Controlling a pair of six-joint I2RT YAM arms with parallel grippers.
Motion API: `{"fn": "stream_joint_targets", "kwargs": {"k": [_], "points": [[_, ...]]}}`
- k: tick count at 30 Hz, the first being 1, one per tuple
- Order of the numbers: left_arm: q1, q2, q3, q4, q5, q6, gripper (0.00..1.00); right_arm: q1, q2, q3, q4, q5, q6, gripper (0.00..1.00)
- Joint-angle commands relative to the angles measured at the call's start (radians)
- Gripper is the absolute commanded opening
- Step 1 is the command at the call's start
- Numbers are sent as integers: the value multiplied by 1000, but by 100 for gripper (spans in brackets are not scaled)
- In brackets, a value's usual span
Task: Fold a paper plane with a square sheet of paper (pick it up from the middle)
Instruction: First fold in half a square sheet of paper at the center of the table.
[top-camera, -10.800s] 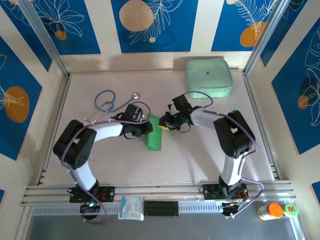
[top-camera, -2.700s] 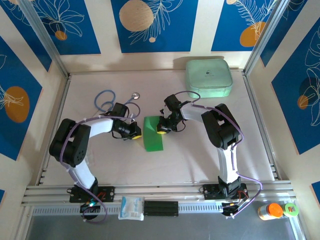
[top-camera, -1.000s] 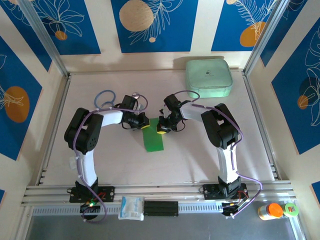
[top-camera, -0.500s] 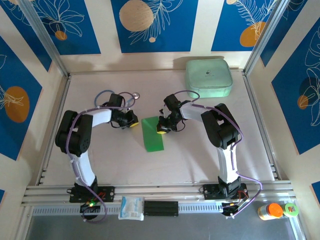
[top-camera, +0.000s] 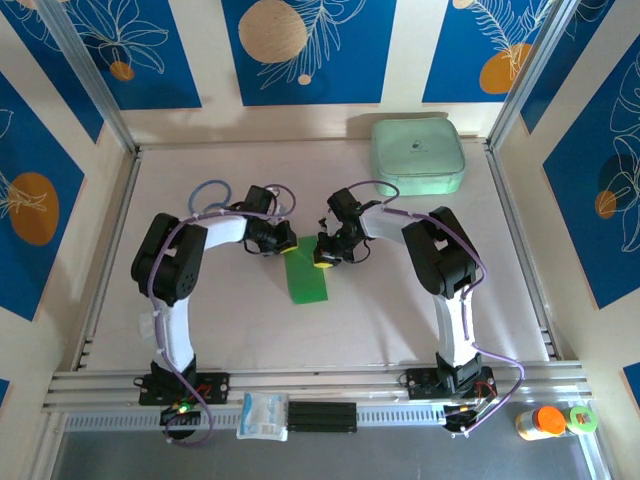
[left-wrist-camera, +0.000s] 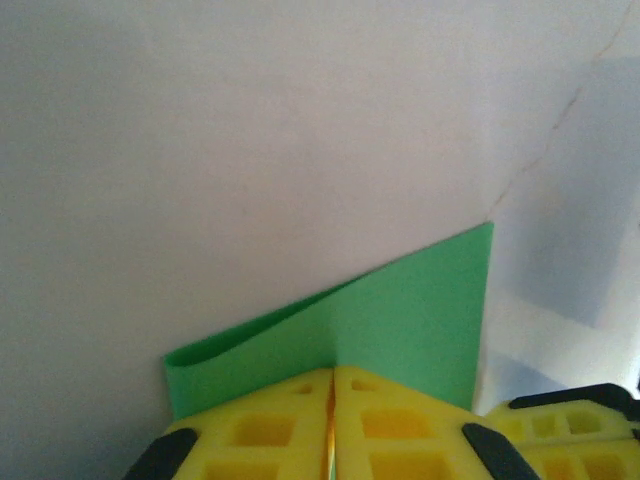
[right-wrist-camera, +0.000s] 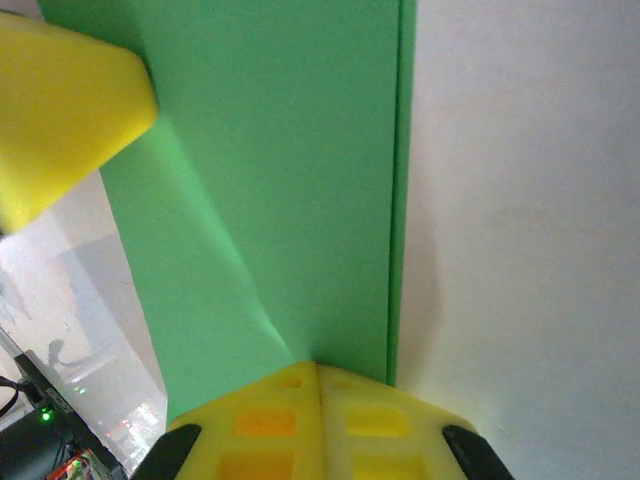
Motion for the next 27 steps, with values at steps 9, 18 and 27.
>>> {"fn": "stream_joint_targets", "kwargs": {"k": [9, 18, 27], "points": [[151, -5, -25, -60, -110, 47, 10, -12, 156, -63, -156, 348, -49, 2], [157, -142, 34, -164, -96, 104, 11, 6, 154, 42, -258, 337, -144, 3], [61, -184, -79, -47, 52, 29, 12, 6, 172, 141, -309, 256, -279, 1]]}}
